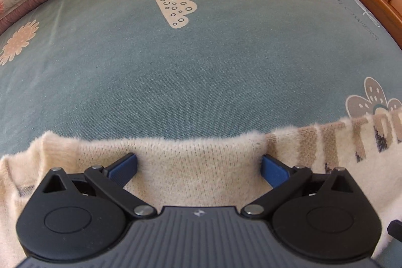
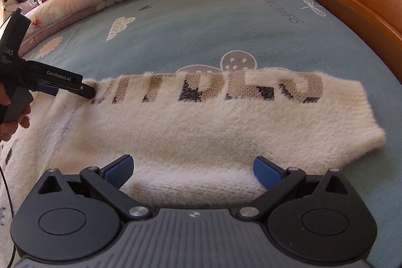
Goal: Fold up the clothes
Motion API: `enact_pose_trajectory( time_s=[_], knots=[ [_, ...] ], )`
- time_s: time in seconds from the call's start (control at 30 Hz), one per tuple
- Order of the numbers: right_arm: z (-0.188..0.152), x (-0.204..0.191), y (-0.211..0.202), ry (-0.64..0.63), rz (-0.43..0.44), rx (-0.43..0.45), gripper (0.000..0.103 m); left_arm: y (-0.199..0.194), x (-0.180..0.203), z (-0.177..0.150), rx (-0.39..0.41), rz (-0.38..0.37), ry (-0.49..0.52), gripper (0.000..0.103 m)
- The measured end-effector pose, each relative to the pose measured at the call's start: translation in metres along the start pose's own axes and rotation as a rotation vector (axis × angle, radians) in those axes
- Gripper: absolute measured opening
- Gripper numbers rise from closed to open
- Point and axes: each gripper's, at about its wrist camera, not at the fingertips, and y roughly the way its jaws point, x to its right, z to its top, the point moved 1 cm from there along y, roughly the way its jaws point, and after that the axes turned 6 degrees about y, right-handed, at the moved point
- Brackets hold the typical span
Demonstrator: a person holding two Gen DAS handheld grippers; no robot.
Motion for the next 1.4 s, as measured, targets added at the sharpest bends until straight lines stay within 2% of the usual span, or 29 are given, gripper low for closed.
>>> enact_pose_trajectory(
  time_s=[0.13,0.23,0.37,0.47,0.63,0.73,0.83,0.9,1.0,1.17,1.27,1.33,1.4],
  knots=[
    [-0.001,-0.003,0.001,0.009,-0.019,0.002,0.103,-0.028,0.014,-0.013,0.077,-0.148,0.013,0.102],
    [-0.001,-0.005,0.002,0.017,-0.034,0.003,0.103,-0.02,0.031,-0.013,0.126,-0.226,0.078,0.102],
    [-0.001,-0.008,0.003,0.008,-0.05,0.003,0.103,0.018,0.038,0.0,0.11,-0.179,0.084,0.102],
    [0.0,-0.01,0.002,-0.002,-0.059,0.004,0.103,0.016,0.044,0.006,0.127,-0.158,0.098,0.102],
    [0.011,-0.013,-0.012,-0.035,-0.036,0.071,0.103,-0.023,0.041,-0.003,0.157,-0.26,0.085,0.102],
    [0.02,-0.01,-0.012,-0.045,-0.022,0.097,0.103,-0.02,0.047,-0.011,0.13,-0.317,0.114,0.102],
    [0.024,0.002,0.002,-0.013,-0.015,0.056,0.103,-0.001,0.054,-0.014,0.105,-0.277,0.123,0.102],
    [0.02,0.015,0.008,-0.004,-0.062,0.04,0.103,0.007,0.056,-0.012,0.107,-0.235,0.122,0.102],
    [0.017,0.034,0.008,0.008,-0.12,0.044,0.102,0.009,0.057,-0.008,0.096,-0.223,0.103,0.102],
    [0.035,0.044,-0.003,0.099,-0.066,0.062,0.103,-0.004,0.051,-0.01,0.099,-0.248,0.118,0.102],
    [0.052,0.042,0.004,0.122,-0.027,0.091,0.103,-0.015,0.044,-0.012,0.116,-0.23,0.098,0.102],
    [0.06,0.038,0.021,0.095,-0.071,0.085,0.103,-0.021,0.039,-0.014,0.125,-0.21,0.094,0.102],
    [0.062,0.042,0.029,0.072,-0.154,0.081,0.103,-0.025,0.033,-0.016,0.117,-0.188,0.077,0.102]
  ],
)
